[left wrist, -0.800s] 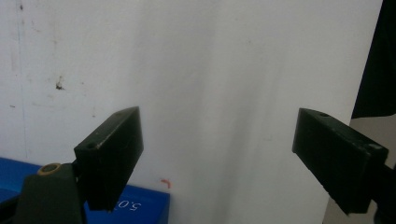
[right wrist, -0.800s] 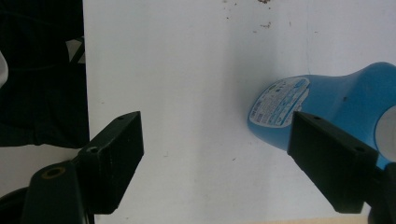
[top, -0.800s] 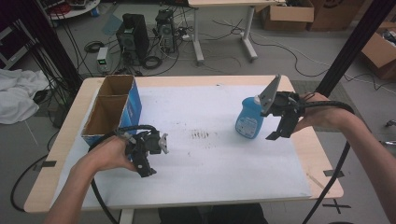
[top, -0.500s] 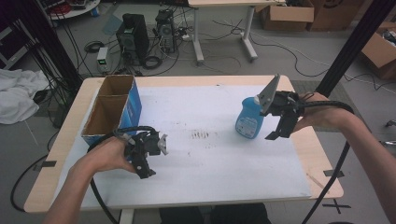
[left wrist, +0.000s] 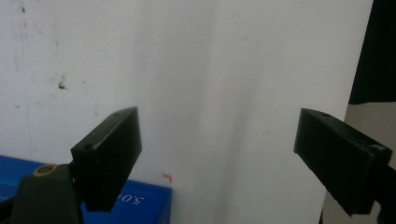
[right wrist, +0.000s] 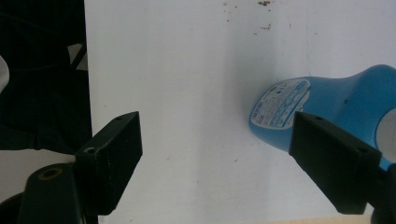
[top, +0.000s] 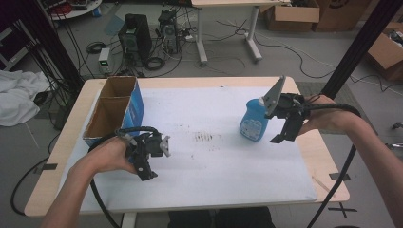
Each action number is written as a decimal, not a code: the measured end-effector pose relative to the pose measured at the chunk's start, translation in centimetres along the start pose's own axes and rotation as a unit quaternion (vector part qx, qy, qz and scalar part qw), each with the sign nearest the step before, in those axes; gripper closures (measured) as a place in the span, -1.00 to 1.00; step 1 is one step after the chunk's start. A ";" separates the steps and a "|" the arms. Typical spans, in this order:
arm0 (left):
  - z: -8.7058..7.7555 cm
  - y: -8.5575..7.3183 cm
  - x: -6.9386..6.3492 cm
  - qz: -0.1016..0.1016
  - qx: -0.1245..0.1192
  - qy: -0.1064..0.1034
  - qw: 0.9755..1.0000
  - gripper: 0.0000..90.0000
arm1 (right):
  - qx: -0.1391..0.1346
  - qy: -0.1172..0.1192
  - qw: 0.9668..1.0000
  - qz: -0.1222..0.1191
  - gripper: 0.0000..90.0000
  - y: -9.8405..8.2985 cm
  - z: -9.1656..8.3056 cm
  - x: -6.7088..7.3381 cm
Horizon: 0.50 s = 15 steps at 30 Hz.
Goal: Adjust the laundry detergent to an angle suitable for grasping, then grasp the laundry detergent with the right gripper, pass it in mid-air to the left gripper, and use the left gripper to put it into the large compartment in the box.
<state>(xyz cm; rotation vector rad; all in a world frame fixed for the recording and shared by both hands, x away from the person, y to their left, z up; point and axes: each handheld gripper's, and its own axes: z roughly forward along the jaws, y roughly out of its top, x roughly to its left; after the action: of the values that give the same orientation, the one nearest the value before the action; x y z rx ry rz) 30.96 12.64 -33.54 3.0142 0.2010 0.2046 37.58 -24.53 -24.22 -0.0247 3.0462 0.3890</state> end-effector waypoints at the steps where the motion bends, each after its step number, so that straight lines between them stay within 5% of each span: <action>1: 0.0 0.0 0.0 0.001 0.000 0.000 1.000 -0.65 | 0.001 -0.001 1.000 -0.003 -0.62 0.1 0.0 0.0; 15: 0.1 0.3 -0.2 0.004 0.007 -0.003 1.000 -0.65 | -0.002 -0.002 1.000 -0.001 -0.61 0.1 -0.3 0.2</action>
<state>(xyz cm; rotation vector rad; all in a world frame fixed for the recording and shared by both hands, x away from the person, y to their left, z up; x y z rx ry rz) 30.83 12.28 -33.60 3.0293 0.1902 0.1947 37.32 -24.54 -23.87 -0.0270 3.0406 0.3947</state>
